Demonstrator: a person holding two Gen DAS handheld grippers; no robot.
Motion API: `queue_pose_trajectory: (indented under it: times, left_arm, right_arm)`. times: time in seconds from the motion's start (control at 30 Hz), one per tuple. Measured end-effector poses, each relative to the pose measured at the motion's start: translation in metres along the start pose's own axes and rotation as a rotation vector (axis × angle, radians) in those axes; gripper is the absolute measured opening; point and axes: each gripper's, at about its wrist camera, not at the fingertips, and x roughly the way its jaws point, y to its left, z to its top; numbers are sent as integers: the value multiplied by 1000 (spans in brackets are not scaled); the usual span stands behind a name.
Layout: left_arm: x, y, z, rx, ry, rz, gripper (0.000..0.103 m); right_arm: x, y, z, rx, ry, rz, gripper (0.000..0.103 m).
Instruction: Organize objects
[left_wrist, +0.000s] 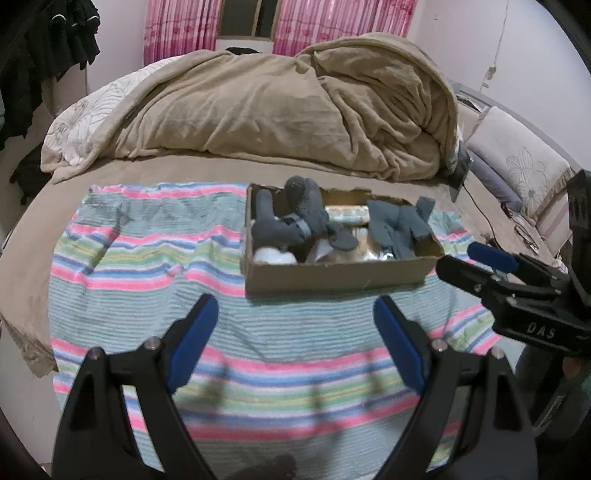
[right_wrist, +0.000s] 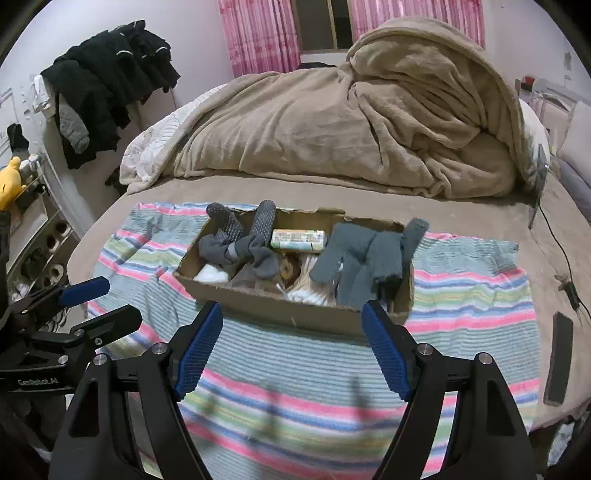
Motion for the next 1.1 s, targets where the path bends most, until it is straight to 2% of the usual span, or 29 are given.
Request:
queue_pose_trajectory:
  times: [0.47, 0.5, 0.6, 1.1]
  left_arm:
    - [-19, -16, -33, 14, 4, 0, 87]
    - [-20, -16, -34, 14, 3, 3, 87]
    - [-22, -15, -35, 10, -2, 8, 98]
    - [-20, -17, -31, 37, 10, 5, 99]
  right_arm:
    - [-23, 8, -35, 6, 23, -8, 80]
    - [-23, 8, -37, 7, 25, -8, 80]
    - [-23, 8, -40, 9, 30, -10, 80]
    - [-22, 6, -40, 12, 30, -8, 80]
